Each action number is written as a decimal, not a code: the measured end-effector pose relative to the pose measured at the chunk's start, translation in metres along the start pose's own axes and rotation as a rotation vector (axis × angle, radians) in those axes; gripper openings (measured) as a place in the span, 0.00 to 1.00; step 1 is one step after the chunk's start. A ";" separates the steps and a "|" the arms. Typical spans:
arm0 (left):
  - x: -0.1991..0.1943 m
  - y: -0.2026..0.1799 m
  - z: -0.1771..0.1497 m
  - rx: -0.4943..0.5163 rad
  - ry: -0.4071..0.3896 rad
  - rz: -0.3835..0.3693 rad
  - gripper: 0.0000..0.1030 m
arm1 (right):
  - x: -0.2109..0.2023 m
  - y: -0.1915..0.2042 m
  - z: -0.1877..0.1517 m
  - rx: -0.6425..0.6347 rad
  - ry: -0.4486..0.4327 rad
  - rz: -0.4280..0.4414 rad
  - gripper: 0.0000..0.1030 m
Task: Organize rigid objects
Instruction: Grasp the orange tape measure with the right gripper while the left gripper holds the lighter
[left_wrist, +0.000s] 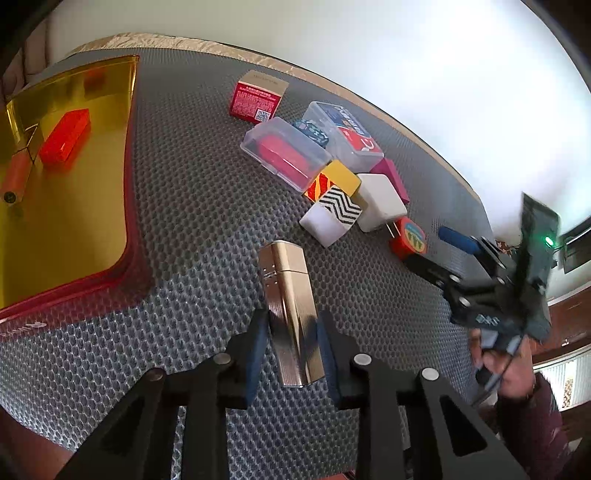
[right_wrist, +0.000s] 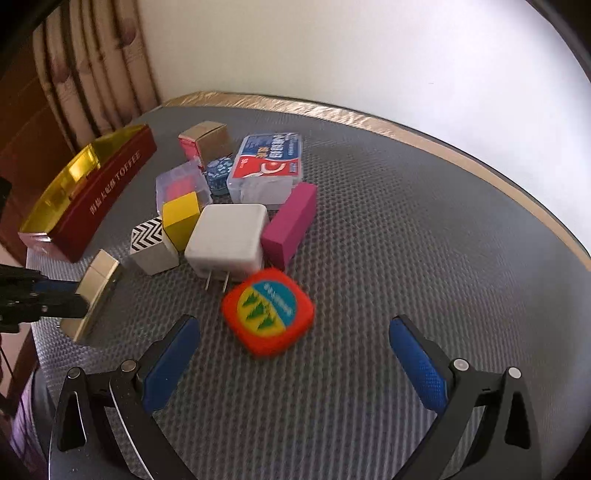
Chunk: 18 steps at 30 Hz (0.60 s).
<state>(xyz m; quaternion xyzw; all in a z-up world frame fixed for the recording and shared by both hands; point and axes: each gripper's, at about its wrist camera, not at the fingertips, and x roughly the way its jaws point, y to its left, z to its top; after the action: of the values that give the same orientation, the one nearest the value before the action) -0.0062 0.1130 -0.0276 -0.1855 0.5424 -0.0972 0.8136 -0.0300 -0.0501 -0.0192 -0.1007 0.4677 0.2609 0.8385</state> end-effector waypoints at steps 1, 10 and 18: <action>-0.003 0.001 -0.003 0.002 0.001 -0.001 0.27 | 0.007 0.001 0.002 -0.017 0.024 0.026 0.98; -0.002 -0.012 -0.005 0.014 -0.031 0.016 0.21 | 0.004 0.022 0.001 -0.147 0.054 0.005 0.48; -0.009 -0.018 -0.010 0.026 -0.034 0.032 0.21 | -0.018 0.015 -0.023 -0.007 -0.012 0.042 0.48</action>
<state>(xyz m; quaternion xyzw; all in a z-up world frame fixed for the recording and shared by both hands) -0.0185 0.0979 -0.0165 -0.1678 0.5300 -0.0879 0.8265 -0.0623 -0.0534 -0.0150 -0.0923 0.4638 0.2808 0.8352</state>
